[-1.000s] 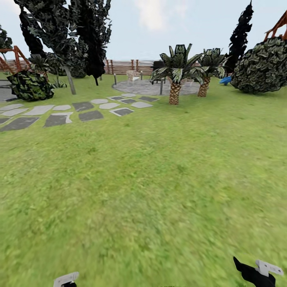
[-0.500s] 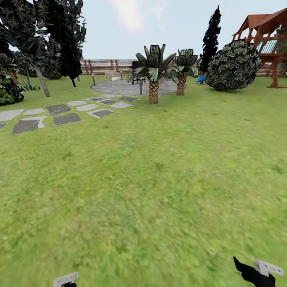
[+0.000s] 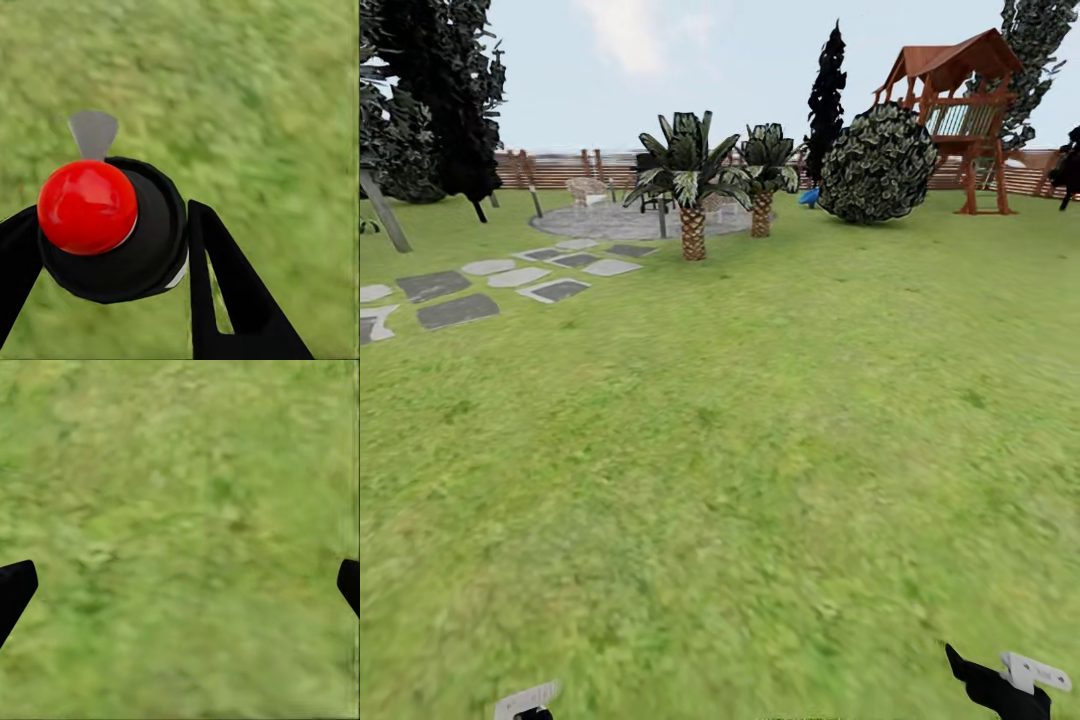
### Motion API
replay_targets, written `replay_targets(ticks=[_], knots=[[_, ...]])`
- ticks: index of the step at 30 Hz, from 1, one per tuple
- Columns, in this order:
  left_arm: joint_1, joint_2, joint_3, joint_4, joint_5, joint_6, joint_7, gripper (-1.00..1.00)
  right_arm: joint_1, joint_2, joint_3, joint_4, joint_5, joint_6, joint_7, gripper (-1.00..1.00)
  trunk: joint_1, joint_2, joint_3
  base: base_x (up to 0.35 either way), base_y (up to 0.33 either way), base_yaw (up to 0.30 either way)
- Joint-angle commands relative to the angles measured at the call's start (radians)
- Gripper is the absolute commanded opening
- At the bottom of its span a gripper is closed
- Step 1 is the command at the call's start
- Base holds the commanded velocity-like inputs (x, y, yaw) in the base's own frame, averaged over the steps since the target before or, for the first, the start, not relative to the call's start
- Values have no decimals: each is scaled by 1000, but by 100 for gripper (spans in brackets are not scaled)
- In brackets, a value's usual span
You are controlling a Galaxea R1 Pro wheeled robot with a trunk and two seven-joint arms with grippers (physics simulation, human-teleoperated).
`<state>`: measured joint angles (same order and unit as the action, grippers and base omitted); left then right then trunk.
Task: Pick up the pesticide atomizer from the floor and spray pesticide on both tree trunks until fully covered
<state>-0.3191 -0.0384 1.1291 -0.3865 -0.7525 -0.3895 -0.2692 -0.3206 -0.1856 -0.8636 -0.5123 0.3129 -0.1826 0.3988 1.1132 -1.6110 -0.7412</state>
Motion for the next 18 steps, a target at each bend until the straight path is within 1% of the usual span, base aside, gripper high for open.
replay_targets(ticks=[1,10,18], knots=[[0,0,0,0,0,0,1,-100,0,0,0,0,0,0,0,100,0,0,0,0,-276,-267],[0,0,0,0,0,1,2,-100,0,0,0,0,0,0,0,100,0,0,0,2,-276,-267],[0,0,0,0,0,1,4,-100,0,0,0,0,0,0,0,100,0,0,0,76,-276,-267]])
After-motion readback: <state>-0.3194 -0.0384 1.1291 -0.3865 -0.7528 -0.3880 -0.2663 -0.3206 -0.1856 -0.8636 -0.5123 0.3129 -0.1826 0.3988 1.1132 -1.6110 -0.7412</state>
